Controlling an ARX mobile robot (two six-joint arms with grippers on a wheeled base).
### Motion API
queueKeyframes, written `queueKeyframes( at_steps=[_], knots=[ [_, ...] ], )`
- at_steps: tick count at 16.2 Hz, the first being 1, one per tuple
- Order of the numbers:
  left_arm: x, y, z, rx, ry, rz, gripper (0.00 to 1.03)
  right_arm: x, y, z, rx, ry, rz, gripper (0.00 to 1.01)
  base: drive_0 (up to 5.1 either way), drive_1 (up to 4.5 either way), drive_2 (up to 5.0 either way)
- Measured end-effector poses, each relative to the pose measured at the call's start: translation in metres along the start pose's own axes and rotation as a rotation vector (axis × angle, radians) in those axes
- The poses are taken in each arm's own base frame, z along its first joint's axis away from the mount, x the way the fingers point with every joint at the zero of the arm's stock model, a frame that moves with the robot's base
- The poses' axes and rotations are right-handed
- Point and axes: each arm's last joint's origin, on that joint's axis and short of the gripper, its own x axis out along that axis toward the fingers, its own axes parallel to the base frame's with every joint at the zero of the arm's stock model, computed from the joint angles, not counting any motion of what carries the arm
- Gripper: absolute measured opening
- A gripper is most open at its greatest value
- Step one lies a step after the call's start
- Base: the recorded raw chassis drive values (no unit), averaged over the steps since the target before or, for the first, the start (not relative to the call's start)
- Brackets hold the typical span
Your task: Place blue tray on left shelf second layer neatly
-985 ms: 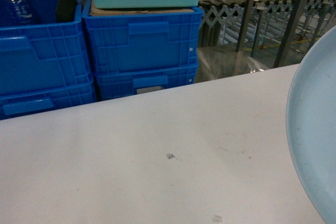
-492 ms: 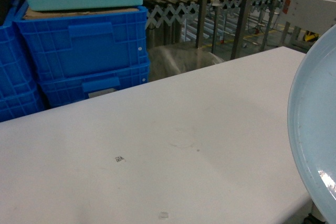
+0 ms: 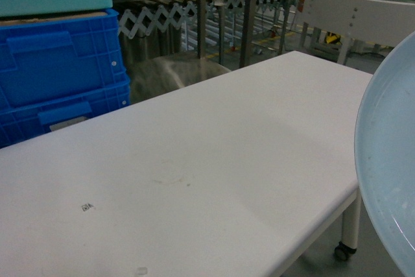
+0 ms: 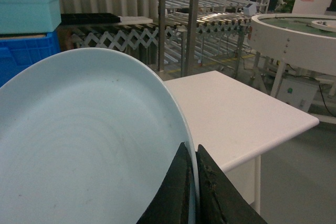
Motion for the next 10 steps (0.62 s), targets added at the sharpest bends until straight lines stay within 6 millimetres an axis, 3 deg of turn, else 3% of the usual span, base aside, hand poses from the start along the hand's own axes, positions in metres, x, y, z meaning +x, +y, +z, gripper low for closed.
queueKeyframes(
  at_steps=[10],
  knots=[
    [0.0, 0.0, 0.0, 0.0, 0.0, 0.0, 0.98, 0.0, 0.0, -0.0001, 0.0, 0.0, 0.0, 0.02, -1.5, -1.51, -1.5]
  ],
)
